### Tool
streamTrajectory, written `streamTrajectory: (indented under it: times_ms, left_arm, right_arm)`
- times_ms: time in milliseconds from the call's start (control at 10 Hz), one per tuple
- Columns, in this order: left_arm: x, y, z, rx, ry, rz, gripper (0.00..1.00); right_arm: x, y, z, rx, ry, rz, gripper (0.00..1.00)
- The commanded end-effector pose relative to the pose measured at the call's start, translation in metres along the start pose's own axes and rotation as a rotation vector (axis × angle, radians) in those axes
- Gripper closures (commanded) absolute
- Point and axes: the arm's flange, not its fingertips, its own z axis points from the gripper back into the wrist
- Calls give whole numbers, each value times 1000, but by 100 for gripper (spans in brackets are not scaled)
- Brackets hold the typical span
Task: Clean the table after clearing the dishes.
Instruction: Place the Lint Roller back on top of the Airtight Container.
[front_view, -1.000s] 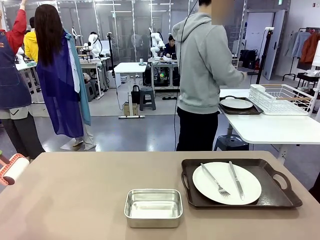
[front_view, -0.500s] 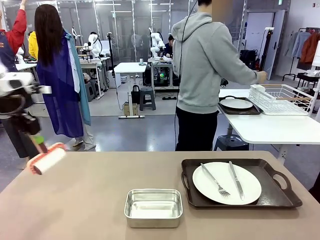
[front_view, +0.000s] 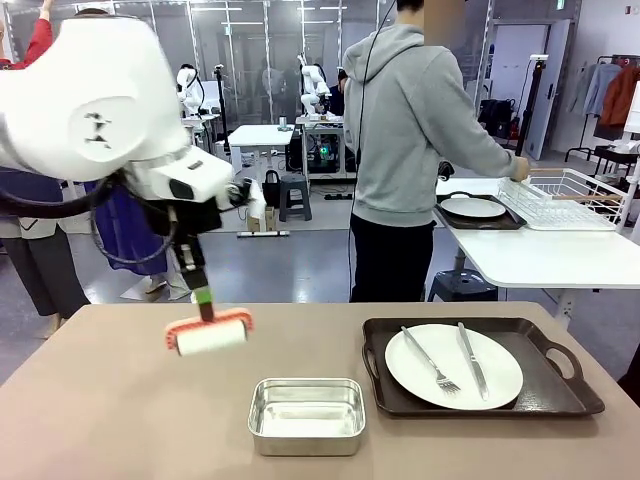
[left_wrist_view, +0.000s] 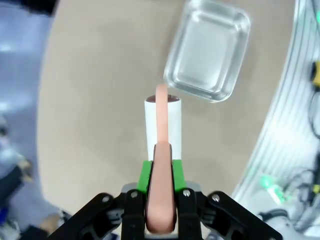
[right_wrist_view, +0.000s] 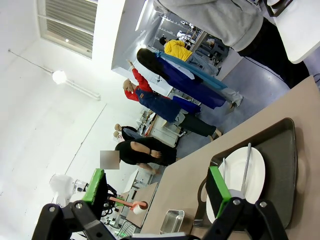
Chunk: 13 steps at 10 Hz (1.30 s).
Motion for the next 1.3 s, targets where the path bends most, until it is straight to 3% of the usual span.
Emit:
streamTrajectory:
  times_ms: [0,300,700,900,1100,1200]
  left_arm:
    - [19,1,-5,-82,16,-235,79]
    - [63,-32,-25,-113,42,-387,79]
    - [115,-57,-44,-125,-30,-328,79]
    - [131,-37,-68,-126,-20,-289,79]
    - [139,-9,-83,-244,-56,-229,79]
    - [141,0,-88,-221,-39,-231,79]
  right_arm:
    - [-1,3,1,3,-6,6,0]
    - [-1,3,1,3,-6,6,0]
    - [-1,3,1,3,-6,6,0]
    - [-1,3,1,3,-6,6,0]
    - [-1,3,1,3,-6,6,0]
    - [-1,3,1,3,-6,6,0]
